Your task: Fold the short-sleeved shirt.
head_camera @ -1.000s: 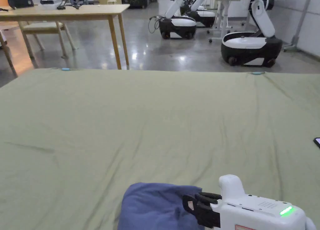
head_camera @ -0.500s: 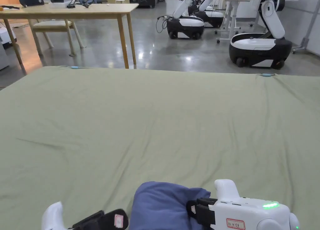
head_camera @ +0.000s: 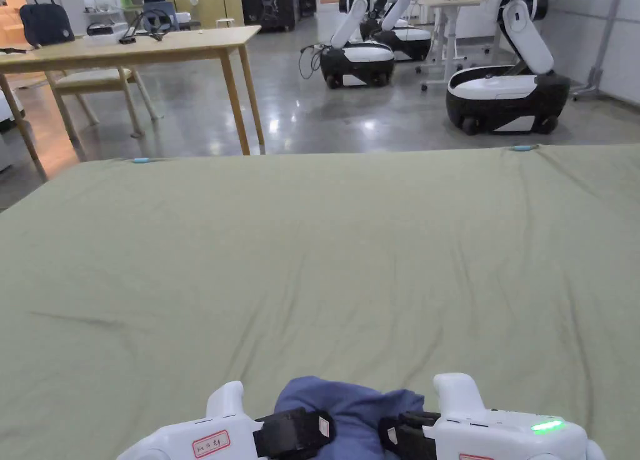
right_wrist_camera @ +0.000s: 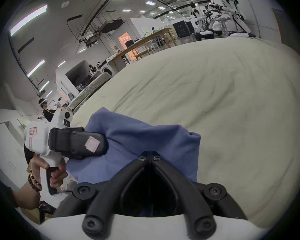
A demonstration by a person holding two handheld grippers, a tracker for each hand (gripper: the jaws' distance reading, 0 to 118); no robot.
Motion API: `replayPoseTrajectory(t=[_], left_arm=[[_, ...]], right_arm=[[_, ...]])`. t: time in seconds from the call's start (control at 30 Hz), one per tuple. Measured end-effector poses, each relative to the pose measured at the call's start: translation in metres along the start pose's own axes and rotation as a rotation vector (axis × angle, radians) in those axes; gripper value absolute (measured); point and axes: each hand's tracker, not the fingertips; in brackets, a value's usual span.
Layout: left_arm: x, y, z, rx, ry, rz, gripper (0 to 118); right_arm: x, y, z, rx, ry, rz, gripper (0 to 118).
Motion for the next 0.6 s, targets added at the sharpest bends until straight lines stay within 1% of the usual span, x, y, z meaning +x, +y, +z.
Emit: replayPoseTrajectory(t=[0.03,0.07,0.13,0.23,0.37,0.5,0.6], left_arm=[[-0.002,-0.001,0.001,-0.01,-0.125,0.078,49],[-0.014,0.006,-0.001,-0.016,-0.122,0.079,49],[-0.016,0.005,0.001,-0.024,-0.116,0.061,48],[-0.01,0.005,0.001,-0.026,-0.134,0.076,47],[-0.034,0.019,0.017,-0.026,-0.159,0.091,47],[-0.069,0.047,0.055,-0.025,-0.156,0.07,47],[-0.118,0.08,0.103,0.014,-0.118,0.049,46]], right_arm=[[0.0,-0.002,0.0,0.006,0.002,-0.006,2],[0.0,-0.003,0.001,0.016,0.01,-0.017,2],[0.0,-0.004,0.0,0.02,0.015,-0.031,2],[-0.004,-0.002,-0.001,0.025,0.017,-0.019,2],[-0.019,0.003,-0.007,0.017,0.039,-0.001,2],[-0.05,0.008,-0.027,0.023,0.099,0.019,2],[-0.072,0.01,-0.031,0.064,0.177,-0.001,2]])
